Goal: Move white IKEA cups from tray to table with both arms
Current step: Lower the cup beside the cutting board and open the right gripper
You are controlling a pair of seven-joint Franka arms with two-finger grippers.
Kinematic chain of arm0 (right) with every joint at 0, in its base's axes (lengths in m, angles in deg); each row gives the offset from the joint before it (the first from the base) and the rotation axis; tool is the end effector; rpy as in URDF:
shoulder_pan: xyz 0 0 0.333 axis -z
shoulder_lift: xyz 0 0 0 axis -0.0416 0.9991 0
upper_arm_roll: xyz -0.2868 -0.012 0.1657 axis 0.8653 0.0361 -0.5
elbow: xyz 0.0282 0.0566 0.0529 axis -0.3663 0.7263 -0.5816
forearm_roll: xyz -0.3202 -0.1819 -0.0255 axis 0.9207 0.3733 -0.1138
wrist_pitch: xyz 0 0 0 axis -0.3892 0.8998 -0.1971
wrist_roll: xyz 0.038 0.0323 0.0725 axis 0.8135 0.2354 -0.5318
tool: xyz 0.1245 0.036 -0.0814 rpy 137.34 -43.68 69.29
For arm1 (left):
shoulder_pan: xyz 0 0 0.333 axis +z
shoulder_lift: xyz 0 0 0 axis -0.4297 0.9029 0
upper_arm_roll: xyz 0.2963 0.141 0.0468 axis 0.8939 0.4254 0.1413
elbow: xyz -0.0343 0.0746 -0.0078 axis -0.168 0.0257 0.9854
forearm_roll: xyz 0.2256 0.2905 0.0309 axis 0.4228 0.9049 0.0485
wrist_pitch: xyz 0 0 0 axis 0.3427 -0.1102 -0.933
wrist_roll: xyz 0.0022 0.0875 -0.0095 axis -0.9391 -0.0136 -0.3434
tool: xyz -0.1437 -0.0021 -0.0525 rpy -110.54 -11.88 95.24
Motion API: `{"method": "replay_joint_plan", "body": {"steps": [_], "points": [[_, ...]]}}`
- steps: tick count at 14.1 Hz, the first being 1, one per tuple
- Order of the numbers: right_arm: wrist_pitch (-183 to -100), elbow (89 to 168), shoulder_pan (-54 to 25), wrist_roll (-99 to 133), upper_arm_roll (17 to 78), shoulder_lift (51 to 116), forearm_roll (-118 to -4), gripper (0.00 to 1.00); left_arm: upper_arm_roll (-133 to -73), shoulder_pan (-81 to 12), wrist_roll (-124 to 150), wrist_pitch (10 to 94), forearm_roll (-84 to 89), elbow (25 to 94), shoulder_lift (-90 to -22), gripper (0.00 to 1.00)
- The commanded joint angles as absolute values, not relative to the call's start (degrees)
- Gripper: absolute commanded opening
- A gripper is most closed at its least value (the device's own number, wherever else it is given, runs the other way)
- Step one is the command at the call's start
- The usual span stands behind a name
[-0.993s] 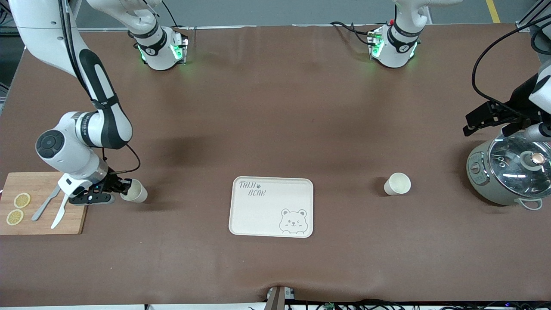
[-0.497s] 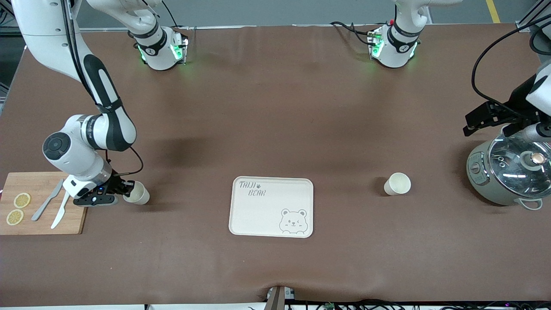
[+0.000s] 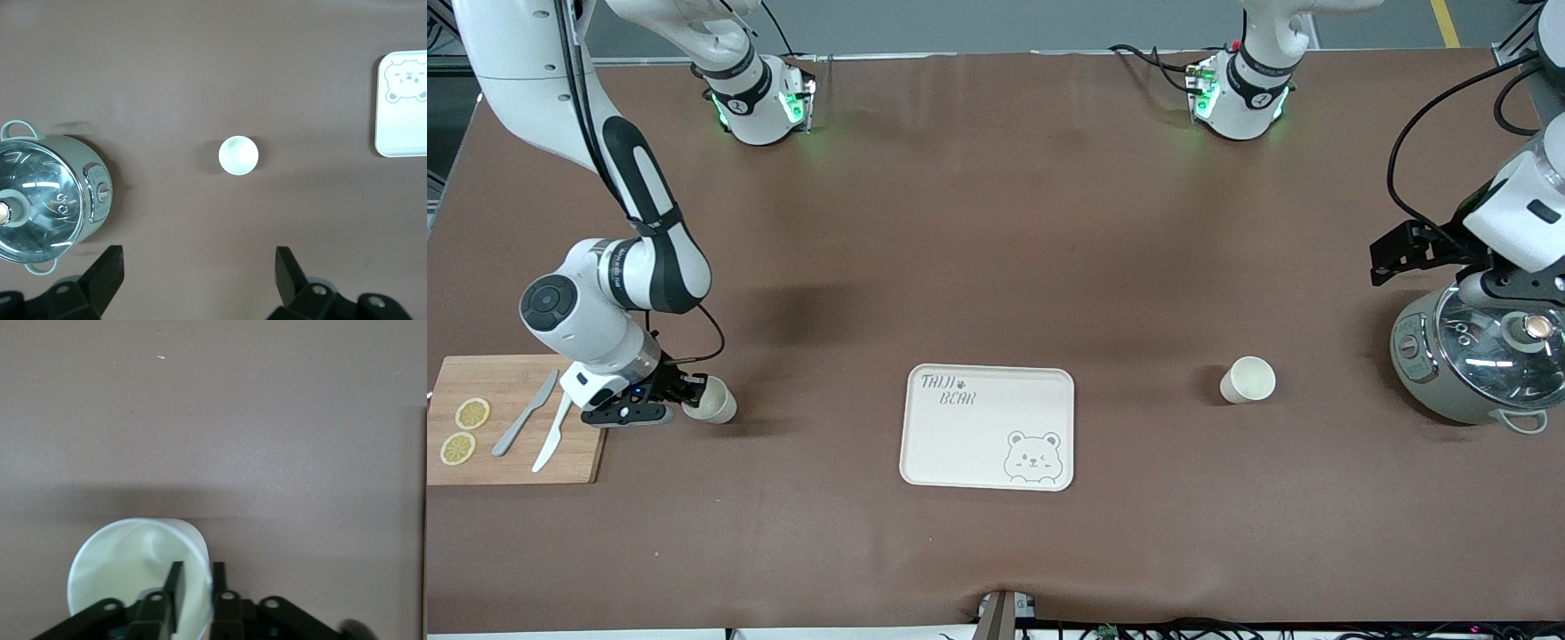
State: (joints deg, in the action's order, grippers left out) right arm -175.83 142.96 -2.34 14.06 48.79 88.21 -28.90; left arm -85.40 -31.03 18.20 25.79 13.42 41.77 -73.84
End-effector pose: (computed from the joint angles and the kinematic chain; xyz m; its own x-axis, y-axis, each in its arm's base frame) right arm 0.6281 -0.0181 0.2203 0.9873 0.0580 0.1478 0.0549 -0.9982 0.0253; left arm 0.5750 -0.0593 0.5843 0.9954 -0.0940 0.0198 -0.0933 -0.9952 -0.0304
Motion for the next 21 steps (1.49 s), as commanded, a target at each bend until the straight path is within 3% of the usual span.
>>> {"method": "replay_joint_plan", "body": {"steps": [1, 2, 9, 14, 19, 21], "points": [[-176.2, 143.0, -1.3, 14.3, 47.9, 88.1, -29.7, 0.87, -85.8, -31.2, 19.8, 23.7, 14.8, 41.4, -73.7, 1.0], [-176.1, 143.0, -1.2, 14.2, 47.9, 88.1, -29.7, 1.0, -85.8, -31.1, 20.0, 23.7, 14.8, 41.4, -73.7, 1.0], [-169.4, 141.3, -1.2, 13.9, 47.9, 85.2, -29.6, 1.0, -86.0, -31.2, 20.1, 22.9, 13.9, 41.4, -73.3, 1.0], [-156.1, 136.1, -1.5, 14.3, 47.9, 80.1, -29.6, 1.0, -85.9, -30.2, 20.1, 23.2, 13.8, 41.2, -72.6, 1.0], [-138.4, 124.1, -1.1, 14.2, 48.3, 77.6, -29.4, 1.0, -85.9, -30.3, 19.9, 23.7, 13.5, 41.2, -72.5, 1.0], [-135.1, 120.8, -0.7, 14.1, 48.5, 77.2, -28.7, 1.0, -85.9, -30.9, 18.8, 24.4, 12.9, 41.1, -72.4, 1.0]]}}
